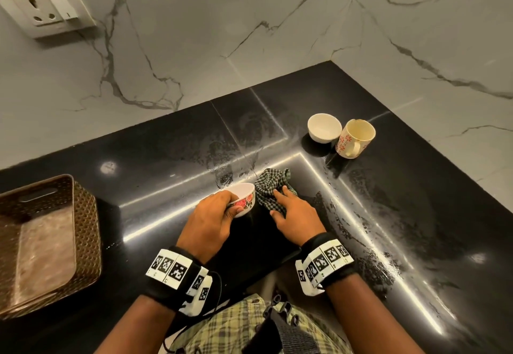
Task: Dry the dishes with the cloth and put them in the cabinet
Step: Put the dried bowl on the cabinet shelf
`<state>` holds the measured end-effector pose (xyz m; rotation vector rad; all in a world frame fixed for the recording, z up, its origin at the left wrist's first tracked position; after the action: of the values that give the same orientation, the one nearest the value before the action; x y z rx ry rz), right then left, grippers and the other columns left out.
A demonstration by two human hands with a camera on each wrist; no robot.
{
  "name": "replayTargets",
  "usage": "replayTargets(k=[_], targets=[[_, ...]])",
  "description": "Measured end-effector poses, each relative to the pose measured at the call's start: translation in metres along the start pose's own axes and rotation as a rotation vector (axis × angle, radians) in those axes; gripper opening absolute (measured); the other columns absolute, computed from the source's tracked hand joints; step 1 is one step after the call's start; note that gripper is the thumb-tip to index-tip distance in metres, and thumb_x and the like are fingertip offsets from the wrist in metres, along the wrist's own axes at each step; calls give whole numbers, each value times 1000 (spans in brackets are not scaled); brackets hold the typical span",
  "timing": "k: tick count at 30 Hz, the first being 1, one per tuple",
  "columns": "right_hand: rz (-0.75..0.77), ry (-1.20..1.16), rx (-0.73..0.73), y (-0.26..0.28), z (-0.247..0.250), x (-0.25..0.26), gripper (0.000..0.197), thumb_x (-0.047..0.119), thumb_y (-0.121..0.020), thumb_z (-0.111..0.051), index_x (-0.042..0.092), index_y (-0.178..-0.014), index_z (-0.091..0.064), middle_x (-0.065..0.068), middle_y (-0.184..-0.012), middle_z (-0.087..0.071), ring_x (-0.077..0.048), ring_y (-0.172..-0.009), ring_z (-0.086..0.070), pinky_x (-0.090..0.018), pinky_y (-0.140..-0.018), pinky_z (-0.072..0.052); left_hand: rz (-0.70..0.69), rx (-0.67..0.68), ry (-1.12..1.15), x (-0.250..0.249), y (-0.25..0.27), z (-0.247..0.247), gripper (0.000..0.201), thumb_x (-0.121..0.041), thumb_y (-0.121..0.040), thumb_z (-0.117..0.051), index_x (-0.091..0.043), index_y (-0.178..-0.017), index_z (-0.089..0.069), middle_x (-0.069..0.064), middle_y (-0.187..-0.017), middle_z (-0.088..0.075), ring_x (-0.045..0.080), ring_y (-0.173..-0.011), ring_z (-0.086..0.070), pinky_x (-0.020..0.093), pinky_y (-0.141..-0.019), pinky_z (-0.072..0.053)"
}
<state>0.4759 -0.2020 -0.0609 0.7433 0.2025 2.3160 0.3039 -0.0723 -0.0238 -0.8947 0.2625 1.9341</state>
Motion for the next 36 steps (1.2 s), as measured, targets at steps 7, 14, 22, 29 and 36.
replayTargets(k=[7, 14, 22, 29, 36], targets=[[78, -73, -45, 21, 42, 5, 75, 45, -96, -61, 24, -160, -27, 0, -166, -27, -16, -152, -27, -38, -123, -24, -59, -13, 142, -29, -23, -1, 18, -29, -103, -56, -12, -102, -60, -3, -92, -66, 7, -80, -60, 28, -68, -50], [415, -762, -211, 60, 125, 28, 100, 21, -84, -83, 32, -160, -19, 14, -151, -49, -7, -135, -52, -38, -111, -48, -81, -47, 550, -97, -73, 18, 38, -58, -99, -48, -21, -101, -58, -3, -89, -68, 16, -80, -66, 38, -69, -59], [659, -644, -886, 91, 257, 53, 101, 26, -68, -92, 15, -150, -34, 16, -142, -52, -11, -133, -54, -19, -99, -50, -221, 68, 1018, -230, -148, 73, 43, -45, -99, -46, -11, -123, -58, 13, -115, -70, 34, -98, -73, 54, -78, -61], [679, -494, -1226, 108, 378, 73, 89, 50, -66, -85, 29, -138, -38, 31, -128, -48, 5, -117, -55, -9, -84, -50, -667, -342, 181, -324, -219, 153, 31, -42, -107, -38, -24, -120, -59, -6, -104, -72, 13, -96, -68, 35, -82, -55], [570, -565, -1184, 84, 490, 118, 80, 65, -64, -84, 34, -126, -45, 14, -121, -63, -12, -106, -65, -34, -88, -59, -419, -659, -802, -346, -307, 192, 71, -41, -97, -55, 1, -150, -34, 29, -162, -22, 43, -153, -17, 59, -125, -6]])
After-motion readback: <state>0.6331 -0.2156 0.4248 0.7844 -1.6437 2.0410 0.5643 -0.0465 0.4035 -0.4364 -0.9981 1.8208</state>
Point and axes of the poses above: each hand's wrist, its own y-axis away from the middle knuckle, its own z-axis out of the back of the hand, x = y × z, the point moved 4 cm from there along -y, towards the middle knuckle
